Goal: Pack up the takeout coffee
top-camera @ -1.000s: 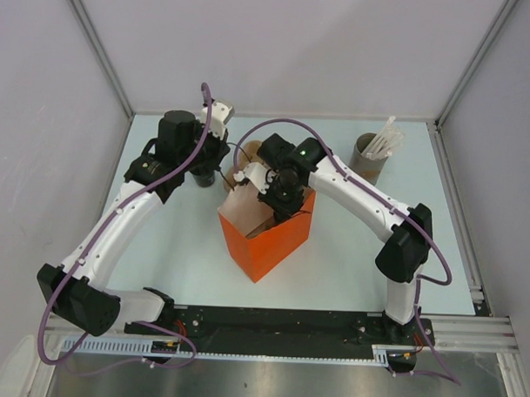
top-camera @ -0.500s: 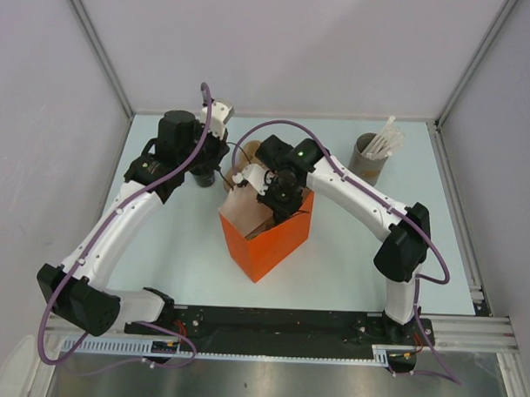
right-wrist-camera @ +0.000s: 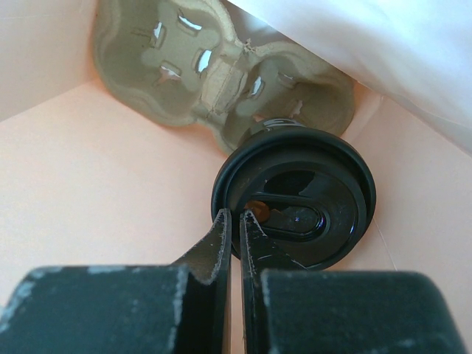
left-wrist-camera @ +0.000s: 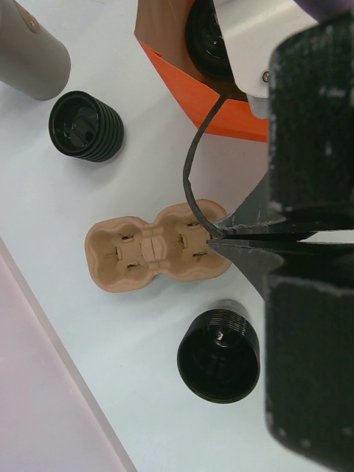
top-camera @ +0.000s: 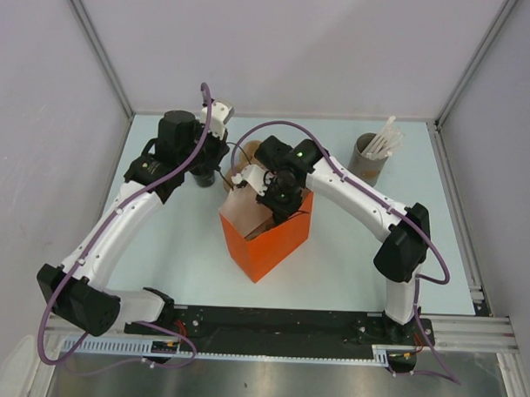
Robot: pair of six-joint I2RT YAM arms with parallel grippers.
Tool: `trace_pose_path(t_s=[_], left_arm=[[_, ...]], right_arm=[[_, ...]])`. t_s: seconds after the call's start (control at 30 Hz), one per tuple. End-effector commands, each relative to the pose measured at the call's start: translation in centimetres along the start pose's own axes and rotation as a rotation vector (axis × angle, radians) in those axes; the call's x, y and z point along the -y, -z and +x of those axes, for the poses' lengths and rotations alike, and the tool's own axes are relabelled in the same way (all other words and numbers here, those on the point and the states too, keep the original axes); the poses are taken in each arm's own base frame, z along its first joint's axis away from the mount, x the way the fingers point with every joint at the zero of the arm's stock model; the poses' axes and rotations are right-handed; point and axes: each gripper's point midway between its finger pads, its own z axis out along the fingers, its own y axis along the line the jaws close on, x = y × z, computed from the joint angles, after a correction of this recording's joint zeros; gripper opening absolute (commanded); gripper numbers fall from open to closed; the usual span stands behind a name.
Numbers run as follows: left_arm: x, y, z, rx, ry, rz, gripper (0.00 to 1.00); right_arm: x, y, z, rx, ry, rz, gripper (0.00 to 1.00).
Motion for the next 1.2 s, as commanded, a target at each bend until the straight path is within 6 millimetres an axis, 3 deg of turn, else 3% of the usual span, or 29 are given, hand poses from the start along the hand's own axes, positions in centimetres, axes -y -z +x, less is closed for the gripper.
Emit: trace_pose_path(t_s=[0.0,0.6,1.17], left_arm=[[0.0,0.8,-1.3,0.056,0.020,-0.005,0.01],[0.0,0.9,-1.2,0.053,0.021,-0.003,0.01],[0.1,0.9,-1.3,0.055,0.022,0.000,0.01]], right_arm=[[-0.3,0.0,0.2,-0.010,0.011,0.005,0.00],[0.4,0.4,-1.4,0.081,0.007,0.048,0.00],[0.5,0.3,-1.6,0.087,0.005,0.052,0.00]])
